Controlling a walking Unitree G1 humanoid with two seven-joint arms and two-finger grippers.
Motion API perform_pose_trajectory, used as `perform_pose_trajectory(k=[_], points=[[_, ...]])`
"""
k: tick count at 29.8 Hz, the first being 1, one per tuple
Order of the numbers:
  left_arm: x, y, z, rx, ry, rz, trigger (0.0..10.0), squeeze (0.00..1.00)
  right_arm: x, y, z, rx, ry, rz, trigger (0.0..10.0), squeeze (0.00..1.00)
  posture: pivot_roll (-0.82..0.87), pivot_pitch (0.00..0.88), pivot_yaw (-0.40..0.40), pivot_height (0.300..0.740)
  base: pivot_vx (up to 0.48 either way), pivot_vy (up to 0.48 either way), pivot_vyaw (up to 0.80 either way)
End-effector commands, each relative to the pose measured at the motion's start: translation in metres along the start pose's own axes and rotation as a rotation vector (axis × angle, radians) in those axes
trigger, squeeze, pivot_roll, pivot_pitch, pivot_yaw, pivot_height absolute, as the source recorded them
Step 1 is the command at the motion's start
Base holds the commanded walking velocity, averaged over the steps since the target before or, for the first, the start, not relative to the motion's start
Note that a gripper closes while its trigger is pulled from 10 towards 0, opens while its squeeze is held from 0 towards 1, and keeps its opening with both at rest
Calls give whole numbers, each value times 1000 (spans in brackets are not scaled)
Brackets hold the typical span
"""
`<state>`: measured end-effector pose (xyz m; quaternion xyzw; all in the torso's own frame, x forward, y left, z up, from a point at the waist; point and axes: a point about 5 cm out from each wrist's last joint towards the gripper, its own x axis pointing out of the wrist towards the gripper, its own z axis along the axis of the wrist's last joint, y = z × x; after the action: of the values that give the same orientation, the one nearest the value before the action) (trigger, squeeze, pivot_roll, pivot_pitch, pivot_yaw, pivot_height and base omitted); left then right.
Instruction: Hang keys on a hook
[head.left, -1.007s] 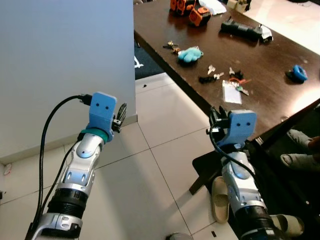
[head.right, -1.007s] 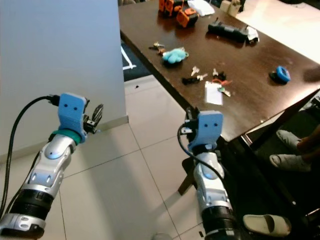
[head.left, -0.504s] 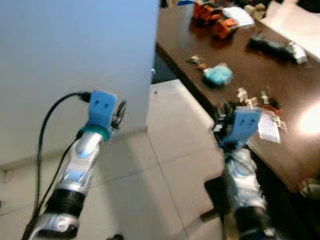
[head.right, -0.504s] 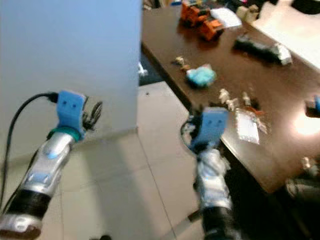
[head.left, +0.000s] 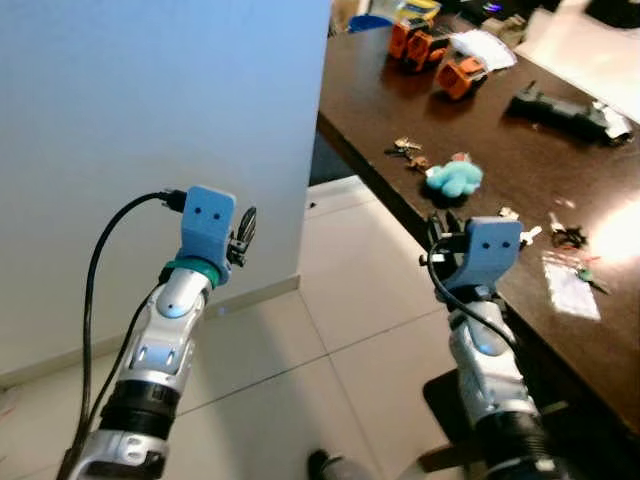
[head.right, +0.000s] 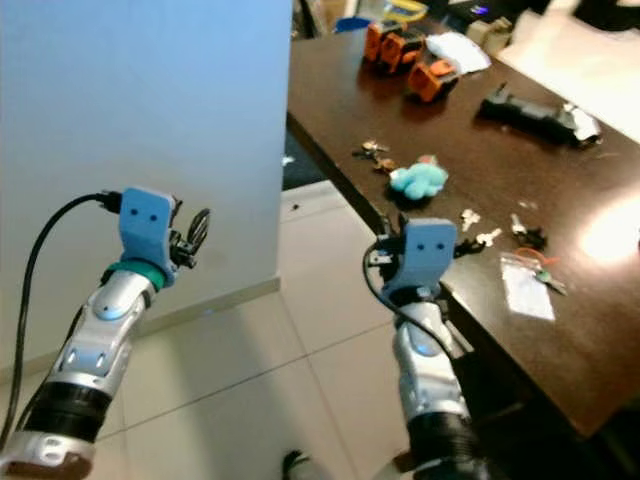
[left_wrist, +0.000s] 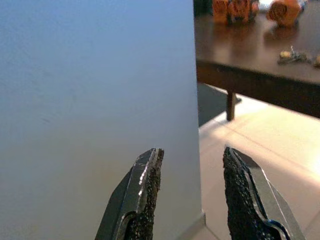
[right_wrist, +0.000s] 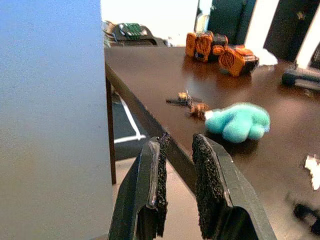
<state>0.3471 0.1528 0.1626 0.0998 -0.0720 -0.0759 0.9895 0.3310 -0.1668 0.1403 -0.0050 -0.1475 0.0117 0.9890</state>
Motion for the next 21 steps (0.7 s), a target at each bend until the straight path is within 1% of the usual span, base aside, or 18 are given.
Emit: perform_pose_trajectory(k=[1,3,4,6,7,9,10,11,13,16,21], points=[[-1,-5,-2,-28,15,-17,10000,0,-4,-5,-4,15,25,-24,10000,0,-181,83,37,740,0,0,-800],[1,-10,1,-117,37,-38,10000,0,-2,-11,-1,24,16,-45,10000,0,-186,85,39,740,0,0,-800],[3,-12,4,-137,39,-47,10000,0,-1,-14,1,24,8,-53,10000,0,-187,85,40,740,0,0,-800],[4,-13,8,-149,35,-57,10000,0,0,-15,3,22,1,-57,10000,0,-188,86,40,740,0,0,-800],[4,-13,8,-149,35,-57,10000,0,0,-15,3,22,1,-57,10000,0,-188,86,40,740,0,0,-800],[8,-17,21,-157,10,-96,10000,0,2,-17,8,20,-16,-59,10000,0,-190,84,43,740,0,0,-800],[8,-17,21,-157,10,-96,10000,0,2,-17,8,20,-16,-59,10000,0,-190,84,43,740,0,0,-800],[9,-19,27,-161,-2,-113,10000,0,2,-17,10,21,-23,-59,10000,0,-191,83,44,740,0,0,-800],[10,-20,30,-162,-9,-124,10000,0,3,-17,11,21,-27,-58,10000,0,-191,83,44,740,0,0,-800],[14,-22,43,-132,-66,-129,10000,0,5,-13,14,23,-37,-49,10000,0,-191,77,45,740,0,0,-800],[15,-22,46,-130,-68,-135,10000,0,5,-11,14,25,-38,-42,10000,0,-191,75,44,740,0,0,-800]])
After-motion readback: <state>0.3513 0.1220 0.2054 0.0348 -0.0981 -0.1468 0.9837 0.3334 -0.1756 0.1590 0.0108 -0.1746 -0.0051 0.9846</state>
